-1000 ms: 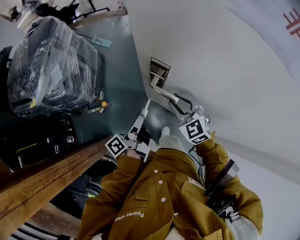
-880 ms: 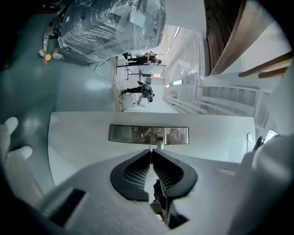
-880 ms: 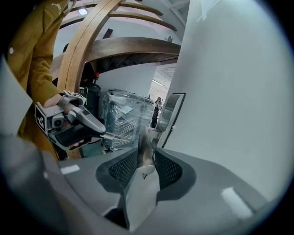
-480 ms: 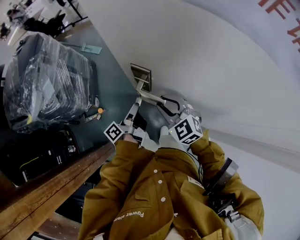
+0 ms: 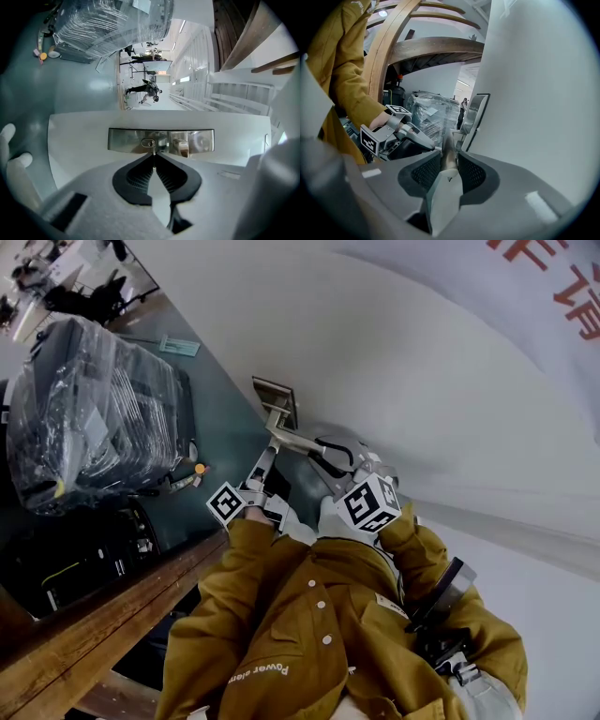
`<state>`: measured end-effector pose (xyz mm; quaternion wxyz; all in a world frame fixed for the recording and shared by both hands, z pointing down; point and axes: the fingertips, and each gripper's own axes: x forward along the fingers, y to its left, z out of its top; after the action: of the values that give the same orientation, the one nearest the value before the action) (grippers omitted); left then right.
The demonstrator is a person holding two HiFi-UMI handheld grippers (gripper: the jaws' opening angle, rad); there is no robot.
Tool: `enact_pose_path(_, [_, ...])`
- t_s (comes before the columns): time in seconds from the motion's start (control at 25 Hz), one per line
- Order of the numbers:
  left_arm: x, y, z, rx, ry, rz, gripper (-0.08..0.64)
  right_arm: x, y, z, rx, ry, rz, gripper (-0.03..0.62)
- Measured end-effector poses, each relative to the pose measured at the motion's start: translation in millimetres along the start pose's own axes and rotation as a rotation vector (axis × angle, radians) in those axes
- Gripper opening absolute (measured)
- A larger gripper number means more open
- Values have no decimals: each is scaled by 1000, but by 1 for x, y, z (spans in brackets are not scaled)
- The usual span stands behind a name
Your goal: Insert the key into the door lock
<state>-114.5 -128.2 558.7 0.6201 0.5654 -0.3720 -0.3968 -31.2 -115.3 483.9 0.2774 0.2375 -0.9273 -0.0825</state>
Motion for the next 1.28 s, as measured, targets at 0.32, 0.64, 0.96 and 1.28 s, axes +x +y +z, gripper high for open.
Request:
enact_pose_path(0.32, [0, 10, 3, 1, -6, 14, 25, 0, -1, 0, -1, 1, 4, 123])
enact_pose_path(0.64, [1, 6, 10, 4, -2, 3, 26, 0, -1, -1, 3, 3, -1, 123])
enact_pose_path(0.96, [-4, 4, 2, -1, 14, -2, 25, 0, -1, -1, 4, 4, -2, 123])
enact_pose_path(1.28, [3, 1, 10, -8, -6, -10, 26, 0, -1, -2, 7, 8, -9, 123])
